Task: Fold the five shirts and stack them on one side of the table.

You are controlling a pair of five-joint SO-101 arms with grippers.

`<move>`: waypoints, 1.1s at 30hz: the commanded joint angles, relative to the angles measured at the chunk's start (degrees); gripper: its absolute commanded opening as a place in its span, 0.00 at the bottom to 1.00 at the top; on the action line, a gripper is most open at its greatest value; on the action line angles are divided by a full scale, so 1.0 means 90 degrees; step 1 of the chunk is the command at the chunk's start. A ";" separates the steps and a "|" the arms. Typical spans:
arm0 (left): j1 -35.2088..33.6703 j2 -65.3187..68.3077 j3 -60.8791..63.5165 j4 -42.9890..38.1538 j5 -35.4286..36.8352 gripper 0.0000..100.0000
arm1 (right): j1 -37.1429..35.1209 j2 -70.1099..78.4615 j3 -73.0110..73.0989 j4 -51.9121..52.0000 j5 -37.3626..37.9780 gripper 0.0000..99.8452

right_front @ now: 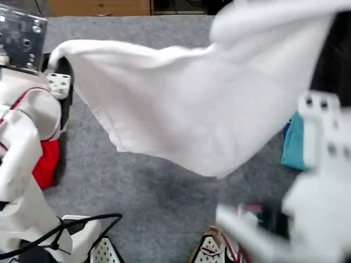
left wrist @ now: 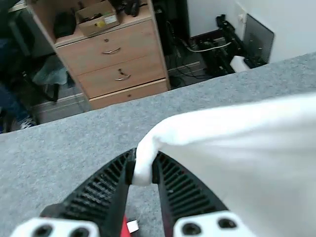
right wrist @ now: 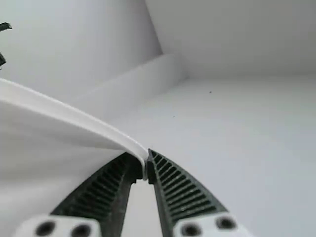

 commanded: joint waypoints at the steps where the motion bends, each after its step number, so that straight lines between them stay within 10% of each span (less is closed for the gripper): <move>1: -0.0606 -0.0288 -0.0225 0.0000 -0.0078 0.02 | 0.0249 -0.0132 0.0015 0.0547 0.0264 0.00; 33: -0.0107 -0.2427 -0.0313 0.0049 -0.0527 0.02 | 0.1060 -0.1304 -0.0181 0.1827 -0.0137 0.00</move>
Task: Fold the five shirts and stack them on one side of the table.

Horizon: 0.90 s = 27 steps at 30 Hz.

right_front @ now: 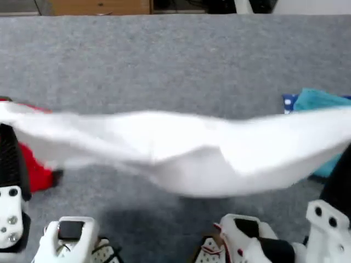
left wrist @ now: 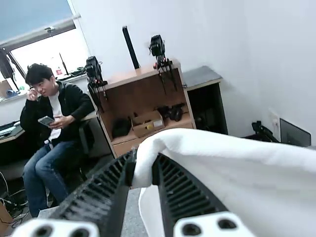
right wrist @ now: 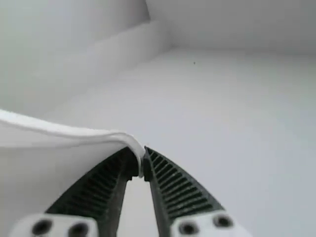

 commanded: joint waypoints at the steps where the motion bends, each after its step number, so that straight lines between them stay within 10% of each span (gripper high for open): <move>1: 0.0059 -0.0005 0.0000 0.0039 -0.0068 0.02 | 0.0093 0.0005 0.0103 -0.0029 0.0078 0.00; 12: 0.0078 0.0005 0.3849 -0.0156 -0.0684 0.02 | 0.0054 0.0493 0.2427 -0.0010 -0.0293 0.00; 27: -0.0254 0.1167 0.8537 -0.6672 -0.0752 0.02 | -0.0552 0.1304 0.7556 -0.3643 -0.0850 0.00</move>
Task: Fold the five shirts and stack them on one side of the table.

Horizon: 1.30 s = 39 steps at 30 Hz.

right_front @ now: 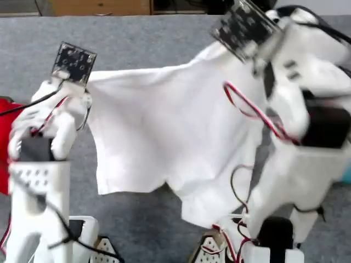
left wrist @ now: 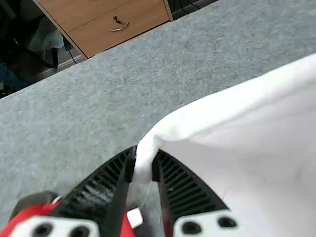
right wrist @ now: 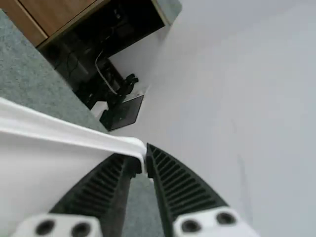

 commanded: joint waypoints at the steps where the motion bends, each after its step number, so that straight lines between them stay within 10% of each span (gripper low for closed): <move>1: -0.0147 0.0786 0.0000 -0.1397 -0.0049 0.02 | -0.0161 0.0112 0.1206 -0.1700 -0.0078 0.00; 19: -0.0322 0.6803 -0.6076 -0.2042 -0.0039 0.02 | -0.0190 0.2593 0.1587 -0.7316 -0.0059 0.00; 29: -0.0322 0.7643 -0.7844 -0.1006 -0.0342 0.02 | -0.0405 0.4264 -0.0601 -0.7238 -0.0059 0.00; 39: -0.0420 0.7702 -0.7873 0.1690 -0.1250 0.02 | -0.0249 0.3678 -0.0669 -0.3614 -0.0059 0.00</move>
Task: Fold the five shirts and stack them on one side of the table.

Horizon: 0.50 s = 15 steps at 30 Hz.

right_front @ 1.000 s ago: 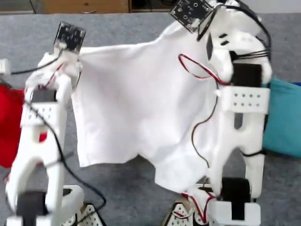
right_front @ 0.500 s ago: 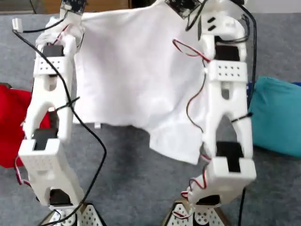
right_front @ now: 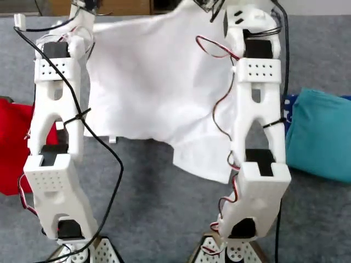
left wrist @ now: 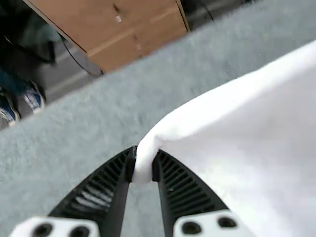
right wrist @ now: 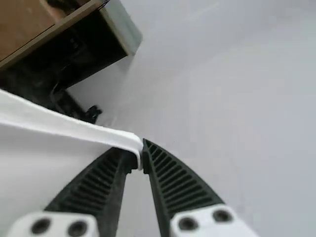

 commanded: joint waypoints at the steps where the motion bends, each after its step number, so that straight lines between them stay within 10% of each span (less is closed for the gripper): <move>1: -0.0117 -0.0044 -0.0342 0.1211 -0.0498 0.02 | 0.0063 -0.0689 -0.0317 0.1944 -0.0059 0.00; 15: -0.0400 -0.0083 0.0322 0.2696 -0.1074 0.02 | 0.0425 -0.1587 -0.0308 0.5705 -0.0078 0.00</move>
